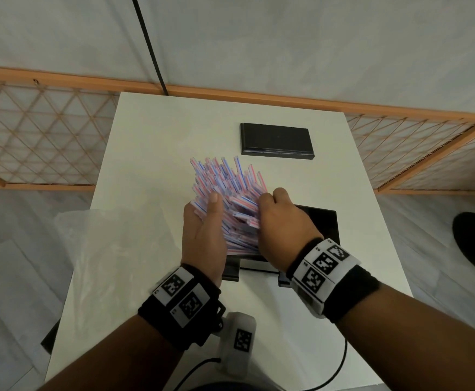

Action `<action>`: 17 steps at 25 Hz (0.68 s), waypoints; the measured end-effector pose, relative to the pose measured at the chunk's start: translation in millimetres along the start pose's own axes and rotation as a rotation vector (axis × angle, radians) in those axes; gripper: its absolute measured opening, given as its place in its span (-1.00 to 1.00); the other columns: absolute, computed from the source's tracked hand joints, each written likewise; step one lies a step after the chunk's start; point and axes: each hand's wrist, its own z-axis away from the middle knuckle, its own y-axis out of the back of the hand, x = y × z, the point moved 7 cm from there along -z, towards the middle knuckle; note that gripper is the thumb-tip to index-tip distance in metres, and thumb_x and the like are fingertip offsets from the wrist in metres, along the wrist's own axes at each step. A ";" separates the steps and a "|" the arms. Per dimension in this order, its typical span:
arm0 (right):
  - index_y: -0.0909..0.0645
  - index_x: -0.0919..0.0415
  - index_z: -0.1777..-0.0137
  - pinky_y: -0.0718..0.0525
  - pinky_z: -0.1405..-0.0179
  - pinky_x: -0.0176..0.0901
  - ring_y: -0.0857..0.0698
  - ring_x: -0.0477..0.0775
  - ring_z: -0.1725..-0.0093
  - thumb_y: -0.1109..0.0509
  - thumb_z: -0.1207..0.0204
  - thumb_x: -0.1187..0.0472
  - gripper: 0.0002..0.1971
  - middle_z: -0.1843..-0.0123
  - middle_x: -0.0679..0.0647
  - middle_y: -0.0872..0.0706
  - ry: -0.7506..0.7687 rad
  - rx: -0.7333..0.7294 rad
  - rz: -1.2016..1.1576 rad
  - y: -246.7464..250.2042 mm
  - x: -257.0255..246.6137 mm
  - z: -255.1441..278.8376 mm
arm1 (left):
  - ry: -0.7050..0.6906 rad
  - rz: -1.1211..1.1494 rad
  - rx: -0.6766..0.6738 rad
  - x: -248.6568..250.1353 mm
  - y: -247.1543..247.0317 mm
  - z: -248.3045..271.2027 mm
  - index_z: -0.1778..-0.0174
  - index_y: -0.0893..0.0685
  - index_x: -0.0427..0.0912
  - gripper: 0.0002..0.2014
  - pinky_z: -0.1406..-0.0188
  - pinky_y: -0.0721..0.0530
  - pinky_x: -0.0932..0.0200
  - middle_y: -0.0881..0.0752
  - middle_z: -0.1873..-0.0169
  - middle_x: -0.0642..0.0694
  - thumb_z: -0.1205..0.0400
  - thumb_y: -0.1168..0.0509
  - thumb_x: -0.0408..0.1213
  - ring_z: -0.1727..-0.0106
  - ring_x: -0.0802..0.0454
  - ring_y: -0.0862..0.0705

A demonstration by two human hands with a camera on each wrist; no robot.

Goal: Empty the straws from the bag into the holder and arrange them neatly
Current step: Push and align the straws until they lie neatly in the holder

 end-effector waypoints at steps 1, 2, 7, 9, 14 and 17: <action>-0.45 0.33 -0.27 -0.44 0.19 -0.20 -0.62 0.22 -0.08 -0.45 -0.46 0.26 -0.59 -0.19 0.20 -0.48 0.011 -0.021 -0.096 -2.4 1.8 1.4 | 0.002 0.003 0.008 -0.4 1.5 -0.9 -0.41 -0.60 -0.13 -0.39 -0.34 -0.69 -0.34 -0.80 -0.27 -0.13 -0.56 -0.38 0.20 -0.31 -0.14 -0.78; -0.43 0.29 -0.32 -0.45 0.07 -0.20 -0.60 0.19 -0.12 -0.44 -0.50 0.18 -0.55 -0.21 0.15 -0.47 -0.016 -0.046 -0.209 -5.8 9.7 3.8 | -0.001 -0.003 0.019 0.9 3.2 -1.4 -0.41 -0.60 -0.13 -0.40 -0.36 -0.69 -0.31 -0.79 -0.27 -0.10 -0.57 -0.39 0.20 -0.31 -0.10 -0.77; -0.53 0.09 -0.16 -0.35 0.14 -0.28 -0.57 0.01 0.06 -0.60 -0.30 -0.11 -0.48 0.01 -0.04 -0.60 -0.158 -0.047 -0.323 -15.0 72.9 29.7 | -0.058 -0.091 0.053 13.8 7.6 0.2 -0.31 -0.59 -0.16 -0.55 -0.19 -0.66 0.10 -0.74 -0.06 0.03 -0.68 -0.35 0.11 -0.08 0.09 -0.71; -0.53 0.09 -0.21 -0.45 0.08 -0.24 -0.62 0.06 0.00 -0.60 -0.31 -0.14 -0.45 -0.04 -0.02 -0.65 -0.222 -0.193 -0.277 -31.0 91.1 33.2 | -0.086 -0.101 0.060 18.9 4.4 0.9 -0.32 -0.57 -0.18 -0.61 -0.15 -0.67 0.14 -0.75 -0.04 0.03 -0.71 -0.35 0.02 -0.08 0.08 -0.73; -0.34 -0.03 -0.50 -0.60 -0.29 -0.06 -0.64 0.12 -0.27 -0.61 -0.21 -0.22 -0.12 -0.30 0.02 -0.63 -0.157 -0.222 -0.359 -51.7 82.3 11.8 | -0.122 -0.069 0.071 21.2 -4.6 0.9 -0.20 -0.64 -0.02 -0.49 -0.33 -0.73 -0.23 -0.80 -0.16 -0.13 -0.46 -0.42 0.23 -0.24 -0.11 -0.78; -0.24 -0.18 -0.47 -0.60 -0.33 0.19 -0.59 0.18 -0.29 -0.36 -0.02 -0.49 -0.03 -0.29 0.03 -0.55 -0.142 -0.211 -0.290 -64.9 70.4 0.3 | -0.108 -0.052 0.099 21.3 -1.3 0.0 -0.14 -0.67 0.05 -0.50 -0.35 -0.70 -0.33 -0.81 -0.15 -0.15 -0.41 -0.44 0.28 -0.23 -0.15 -0.79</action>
